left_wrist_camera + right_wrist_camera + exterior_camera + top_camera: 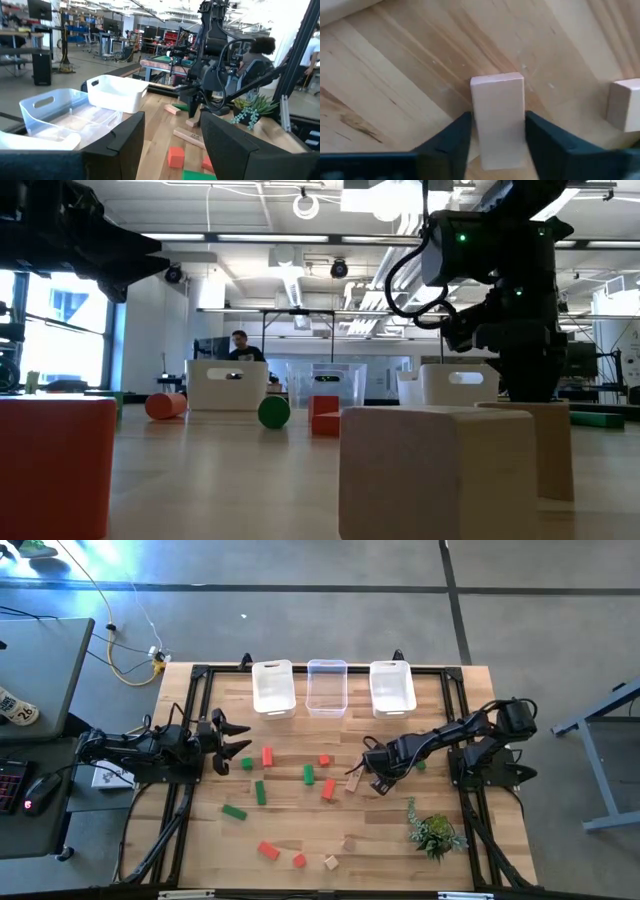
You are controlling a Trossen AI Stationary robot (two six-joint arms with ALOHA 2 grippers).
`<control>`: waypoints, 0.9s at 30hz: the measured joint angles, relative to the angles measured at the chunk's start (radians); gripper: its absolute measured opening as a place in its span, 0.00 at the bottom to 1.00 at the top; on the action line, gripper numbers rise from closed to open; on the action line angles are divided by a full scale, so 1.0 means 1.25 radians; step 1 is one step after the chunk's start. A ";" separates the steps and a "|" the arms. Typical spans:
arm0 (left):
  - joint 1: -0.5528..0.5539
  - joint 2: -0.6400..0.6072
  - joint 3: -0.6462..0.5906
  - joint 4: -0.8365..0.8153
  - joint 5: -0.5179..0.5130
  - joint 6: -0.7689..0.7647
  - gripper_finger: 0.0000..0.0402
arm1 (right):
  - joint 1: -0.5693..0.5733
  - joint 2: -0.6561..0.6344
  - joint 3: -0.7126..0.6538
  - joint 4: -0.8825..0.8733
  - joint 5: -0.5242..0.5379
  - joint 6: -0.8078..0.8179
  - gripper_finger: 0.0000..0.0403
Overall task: Sort & place blocks by color
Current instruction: Put the brown block into the right white bin
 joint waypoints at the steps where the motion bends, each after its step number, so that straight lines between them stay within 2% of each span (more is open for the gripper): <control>1: 0.000 0.000 0.000 0.000 0.000 -0.014 0.46 | 0.000 0.000 0.000 0.000 -0.003 0.001 0.32; 3: 0.000 0.000 0.000 0.000 0.000 -0.039 0.46 | 0.000 0.000 0.000 0.001 -0.004 0.000 0.23; 10: 0.000 0.000 0.000 0.015 0.000 -0.060 0.46 | 0.001 -0.013 0.026 -0.017 0.019 -0.007 0.23; 15: 0.000 0.000 0.033 0.017 0.000 -0.054 0.46 | -0.012 -0.046 0.111 -0.032 0.093 -0.071 0.23; 21: 0.000 0.000 0.089 -0.008 -0.002 -0.002 0.46 | -0.044 -0.057 0.235 -0.072 0.183 -0.206 0.25; 27: 0.000 0.034 0.147 -0.074 -0.052 0.025 0.46 | -0.090 -0.057 0.346 -0.162 0.291 -0.320 0.25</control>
